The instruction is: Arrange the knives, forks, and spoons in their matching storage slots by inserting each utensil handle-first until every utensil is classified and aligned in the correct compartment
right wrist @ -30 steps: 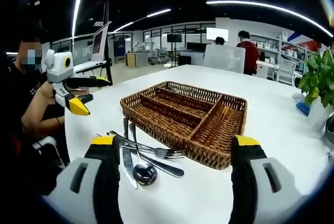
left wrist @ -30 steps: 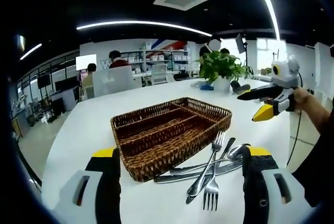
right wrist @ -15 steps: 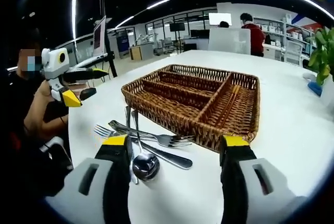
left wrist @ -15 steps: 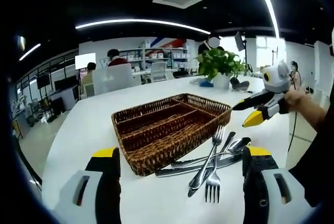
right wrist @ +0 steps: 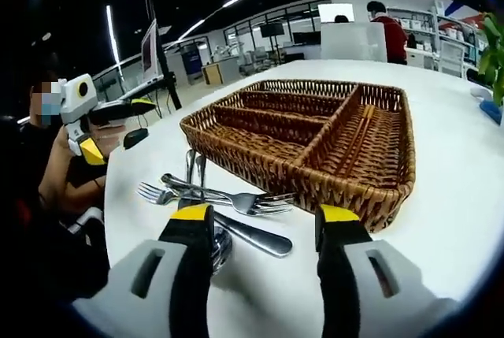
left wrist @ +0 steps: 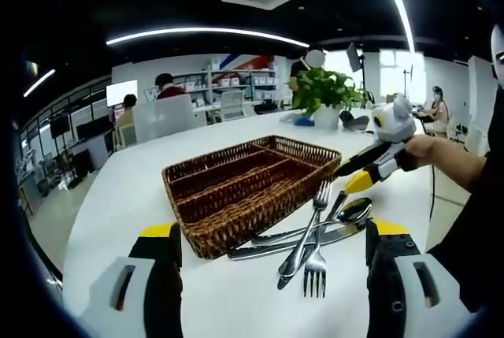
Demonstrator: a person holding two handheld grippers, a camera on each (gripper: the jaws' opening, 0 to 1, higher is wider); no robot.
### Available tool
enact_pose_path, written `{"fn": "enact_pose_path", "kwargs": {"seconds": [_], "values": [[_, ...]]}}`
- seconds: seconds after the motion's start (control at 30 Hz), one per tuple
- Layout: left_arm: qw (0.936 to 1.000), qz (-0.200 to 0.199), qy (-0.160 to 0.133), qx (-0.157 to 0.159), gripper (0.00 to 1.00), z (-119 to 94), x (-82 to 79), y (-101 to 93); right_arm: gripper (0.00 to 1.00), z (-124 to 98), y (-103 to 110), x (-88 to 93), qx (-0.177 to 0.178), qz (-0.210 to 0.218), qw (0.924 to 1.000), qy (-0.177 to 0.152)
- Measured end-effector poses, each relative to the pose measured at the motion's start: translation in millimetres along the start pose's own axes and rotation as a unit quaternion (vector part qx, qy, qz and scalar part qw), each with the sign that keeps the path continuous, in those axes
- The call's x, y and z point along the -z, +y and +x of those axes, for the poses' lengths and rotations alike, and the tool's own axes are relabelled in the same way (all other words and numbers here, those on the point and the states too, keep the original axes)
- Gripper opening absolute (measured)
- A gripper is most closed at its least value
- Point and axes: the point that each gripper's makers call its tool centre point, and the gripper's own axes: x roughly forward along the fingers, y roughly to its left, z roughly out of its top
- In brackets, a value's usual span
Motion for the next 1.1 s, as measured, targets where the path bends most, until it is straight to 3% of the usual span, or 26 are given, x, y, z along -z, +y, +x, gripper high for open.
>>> {"fn": "enact_pose_path", "kwargs": {"seconds": [0.23,0.43,0.7,0.83,1.1], "values": [[1.0,0.003,0.006,0.005,0.99,0.2,3.2,-3.4,0.4,4.5,-1.0,1.3,-0.018,0.028,0.9994,0.002],[0.9999,0.003,0.003,0.009,0.99,1.3,2.2,-6.2,0.38,13.3,-0.7,4.7,-0.029,0.045,0.9984,0.017],[0.9999,0.007,0.008,0.012,0.98,1.6,3.7,-7.5,0.21,21.3,-5.9,8.5,-0.026,0.063,0.9975,0.022],[0.9999,0.007,0.008,0.012,0.98,1.3,3.6,-8.0,0.09,23.0,-11.3,6.4,-0.018,0.074,0.997,0.012],[0.9997,0.007,0.015,0.016,0.97,4.3,6.9,-9.0,0.05,14.1,-8.1,0.3,-0.03,0.106,0.9938,-0.007]]}}
